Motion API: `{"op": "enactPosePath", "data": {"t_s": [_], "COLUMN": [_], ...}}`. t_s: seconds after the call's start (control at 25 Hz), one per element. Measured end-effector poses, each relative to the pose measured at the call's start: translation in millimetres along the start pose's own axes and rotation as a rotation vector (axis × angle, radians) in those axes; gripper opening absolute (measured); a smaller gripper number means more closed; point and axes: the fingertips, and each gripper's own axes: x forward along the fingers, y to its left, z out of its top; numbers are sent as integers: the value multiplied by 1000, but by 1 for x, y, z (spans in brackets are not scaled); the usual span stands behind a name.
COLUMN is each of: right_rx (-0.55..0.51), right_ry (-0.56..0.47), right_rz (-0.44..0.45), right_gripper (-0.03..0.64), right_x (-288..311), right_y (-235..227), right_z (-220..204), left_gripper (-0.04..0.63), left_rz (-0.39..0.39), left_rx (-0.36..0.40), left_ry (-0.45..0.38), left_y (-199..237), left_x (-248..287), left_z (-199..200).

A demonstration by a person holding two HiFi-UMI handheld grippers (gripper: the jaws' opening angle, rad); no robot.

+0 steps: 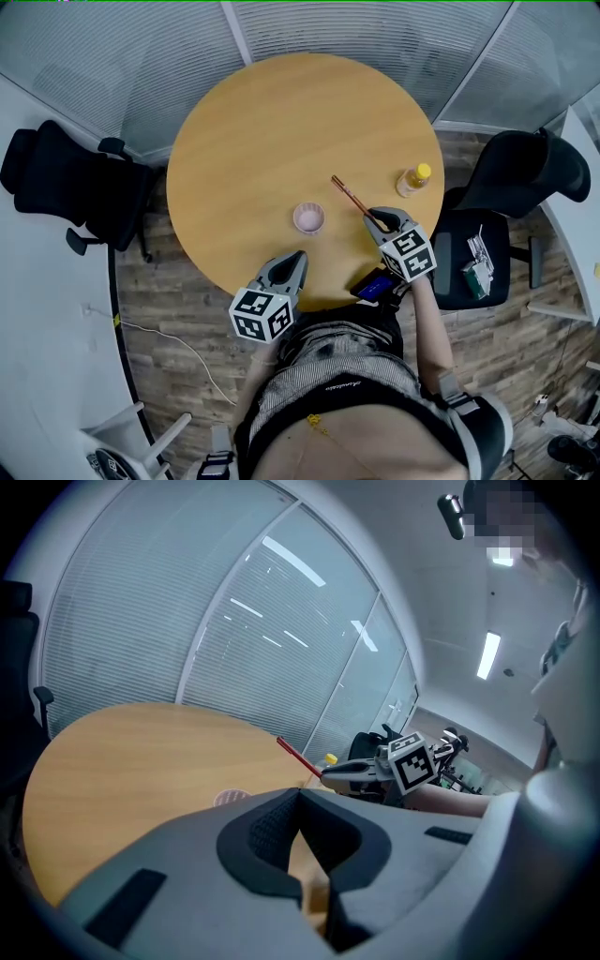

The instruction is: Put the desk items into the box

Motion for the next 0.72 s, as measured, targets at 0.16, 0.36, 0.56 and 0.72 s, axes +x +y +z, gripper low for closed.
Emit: {"op": "enactPosePath", "data": {"t_s": [0.16, 0.36, 0.56, 0.72], "right_rx": [4, 17, 29, 10], "right_ry": [-58, -133, -189, -213], "right_rz": [1, -3, 17, 16], "right_gripper": [58, 58, 58, 58], "right_x": [-16, -33, -45, -48], "right_y": [11, 19, 22, 25], "right_z": [22, 45, 64, 77], "left_gripper": [-3, -3, -3, -2], "left_rz": [-6, -12, -16, -18], "left_rx": [9, 16, 23, 27], "left_ry": [-15, -31, -39, -58], "left_y": [0, -1, -2, 0], "left_x": [1, 4, 6, 5], "left_z": [6, 14, 18, 23]}}
